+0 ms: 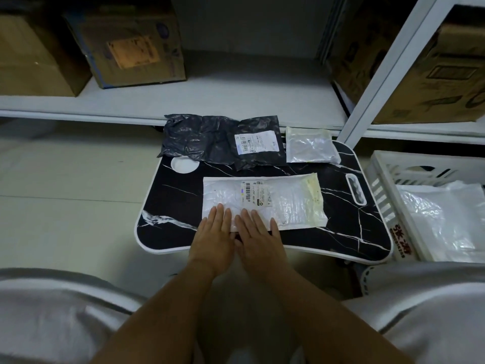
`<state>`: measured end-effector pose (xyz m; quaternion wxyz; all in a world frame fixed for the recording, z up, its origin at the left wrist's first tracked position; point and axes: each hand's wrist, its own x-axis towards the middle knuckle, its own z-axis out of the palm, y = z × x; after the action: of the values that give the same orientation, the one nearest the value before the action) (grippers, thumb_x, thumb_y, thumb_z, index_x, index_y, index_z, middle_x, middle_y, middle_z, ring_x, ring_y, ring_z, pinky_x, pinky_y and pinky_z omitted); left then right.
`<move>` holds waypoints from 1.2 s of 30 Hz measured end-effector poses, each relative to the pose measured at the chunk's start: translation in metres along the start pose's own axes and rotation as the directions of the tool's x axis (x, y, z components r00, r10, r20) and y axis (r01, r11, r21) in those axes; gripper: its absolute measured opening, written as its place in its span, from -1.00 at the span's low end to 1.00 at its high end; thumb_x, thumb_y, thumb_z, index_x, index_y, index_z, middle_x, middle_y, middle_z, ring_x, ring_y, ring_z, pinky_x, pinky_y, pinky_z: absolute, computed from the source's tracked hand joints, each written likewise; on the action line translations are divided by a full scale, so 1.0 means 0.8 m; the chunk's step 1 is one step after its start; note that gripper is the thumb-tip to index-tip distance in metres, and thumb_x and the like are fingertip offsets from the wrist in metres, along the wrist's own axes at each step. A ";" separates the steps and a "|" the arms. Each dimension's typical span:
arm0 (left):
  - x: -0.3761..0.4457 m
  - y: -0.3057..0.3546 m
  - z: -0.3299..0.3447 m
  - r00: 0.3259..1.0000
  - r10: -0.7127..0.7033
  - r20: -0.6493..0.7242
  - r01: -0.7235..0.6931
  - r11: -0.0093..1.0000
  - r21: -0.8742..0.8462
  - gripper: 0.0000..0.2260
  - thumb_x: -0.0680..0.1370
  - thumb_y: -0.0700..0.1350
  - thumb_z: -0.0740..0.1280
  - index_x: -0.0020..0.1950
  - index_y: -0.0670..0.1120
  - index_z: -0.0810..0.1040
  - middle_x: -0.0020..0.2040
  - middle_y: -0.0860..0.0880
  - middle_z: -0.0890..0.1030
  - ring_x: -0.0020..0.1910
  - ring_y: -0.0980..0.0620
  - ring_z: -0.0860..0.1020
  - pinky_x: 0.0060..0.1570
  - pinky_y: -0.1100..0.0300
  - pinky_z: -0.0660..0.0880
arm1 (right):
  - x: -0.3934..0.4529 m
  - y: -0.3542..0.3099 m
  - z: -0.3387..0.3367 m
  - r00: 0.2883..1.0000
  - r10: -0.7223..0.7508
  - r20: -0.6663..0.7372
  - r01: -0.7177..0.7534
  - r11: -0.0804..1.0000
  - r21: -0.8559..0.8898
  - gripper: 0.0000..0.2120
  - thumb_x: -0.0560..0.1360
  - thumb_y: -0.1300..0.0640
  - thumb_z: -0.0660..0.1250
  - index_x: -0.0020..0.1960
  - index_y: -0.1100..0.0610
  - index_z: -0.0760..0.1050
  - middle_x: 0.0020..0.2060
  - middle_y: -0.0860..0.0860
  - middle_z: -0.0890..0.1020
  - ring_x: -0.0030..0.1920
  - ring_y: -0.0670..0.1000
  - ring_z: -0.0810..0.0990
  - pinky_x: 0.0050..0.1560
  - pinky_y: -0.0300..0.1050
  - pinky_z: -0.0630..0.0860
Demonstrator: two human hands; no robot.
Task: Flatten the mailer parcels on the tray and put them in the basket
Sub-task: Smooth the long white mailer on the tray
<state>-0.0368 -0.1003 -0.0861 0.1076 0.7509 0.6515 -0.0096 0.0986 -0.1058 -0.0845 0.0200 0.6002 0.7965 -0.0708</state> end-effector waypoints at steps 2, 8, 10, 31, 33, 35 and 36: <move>0.002 -0.002 -0.001 1.000 0.023 -0.001 -0.023 0.999 0.030 -0.46 0.67 0.07 -0.11 0.55 -0.11 -0.24 0.56 -0.11 -0.24 0.53 -0.06 -0.27 0.52 0.02 -0.16 | 0.001 0.001 0.005 1.000 -0.001 -0.009 0.001 1.000 -0.011 -0.44 0.61 -0.15 -0.11 0.42 0.08 0.41 0.41 0.05 0.43 0.43 0.07 0.38 0.29 0.27 0.38; 0.036 0.000 -0.033 0.996 0.012 -0.089 -0.008 0.999 0.045 -0.62 0.59 -0.10 0.19 0.41 -0.03 0.29 0.32 -0.02 0.44 0.27 -0.04 0.38 0.27 0.12 0.38 | 0.025 -0.014 -0.014 0.999 -0.011 -0.047 0.012 1.000 0.023 -0.64 0.52 0.07 0.19 0.29 0.11 0.48 0.20 0.08 0.58 0.22 0.15 0.54 0.31 0.16 0.37; 0.057 -0.002 -0.034 0.998 0.014 -0.066 -0.012 0.999 0.037 -0.52 0.56 -0.09 0.21 0.47 -0.07 0.20 0.29 -0.03 0.43 0.21 -0.04 0.40 0.20 0.10 0.42 | 0.046 -0.021 -0.030 0.999 -0.009 -0.042 0.011 0.999 0.041 -0.59 0.54 0.10 0.27 0.35 0.17 0.39 0.16 0.11 0.56 0.16 0.15 0.53 0.25 0.09 0.39; 0.083 -0.030 -0.014 0.996 0.082 0.027 -0.086 0.985 0.152 -0.45 0.57 0.14 -0.37 0.56 0.02 -0.22 0.58 -0.12 -0.11 0.55 -0.08 -0.17 0.51 -0.02 -0.07 | 0.091 0.019 -0.003 0.998 -0.047 -0.039 0.052 0.991 0.122 -0.29 0.51 -0.19 -0.25 0.56 0.13 0.03 0.56 0.16 0.04 0.56 0.12 -0.03 0.49 0.11 -0.10; 0.081 -0.025 -0.023 0.999 0.052 0.014 -0.053 0.992 0.113 -0.52 0.65 0.11 -0.17 0.57 0.05 -0.05 0.57 -0.11 0.01 0.55 -0.09 -0.05 0.51 0.02 -0.04 | 0.094 0.019 -0.005 0.996 -0.060 -0.073 0.072 0.981 0.181 -0.35 0.54 -0.12 -0.17 0.51 0.19 0.22 0.50 0.20 0.24 0.52 0.15 0.16 0.48 0.13 0.09; 0.089 -0.015 -0.029 0.997 0.041 -0.067 -0.034 0.994 0.101 -0.59 0.64 0.05 -0.06 0.47 0.02 0.24 0.45 -0.15 0.28 0.46 -0.14 0.21 0.46 0.04 0.11 | 0.103 0.025 -0.012 0.984 -0.081 -0.158 0.114 0.970 0.213 -0.46 0.58 0.02 -0.08 0.40 0.25 0.40 0.37 0.22 0.44 0.42 0.16 0.36 0.43 0.09 0.26; 0.095 -0.008 -0.031 0.995 0.042 -0.095 -0.034 0.996 0.088 -0.63 0.62 0.01 -0.04 0.37 0.00 0.34 0.32 -0.15 0.39 0.37 -0.15 0.31 0.43 0.04 0.16 | 0.107 0.028 -0.020 0.984 -0.082 -0.156 0.115 0.971 0.212 -0.52 0.60 0.07 -0.04 0.37 0.25 0.42 0.34 0.19 0.47 0.40 0.15 0.38 0.42 0.06 0.29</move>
<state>-0.0346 -0.0208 -0.0744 0.0435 0.7667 0.6406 0.0007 0.0973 -0.0162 -0.0809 -0.1084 0.5620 0.8119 -0.1152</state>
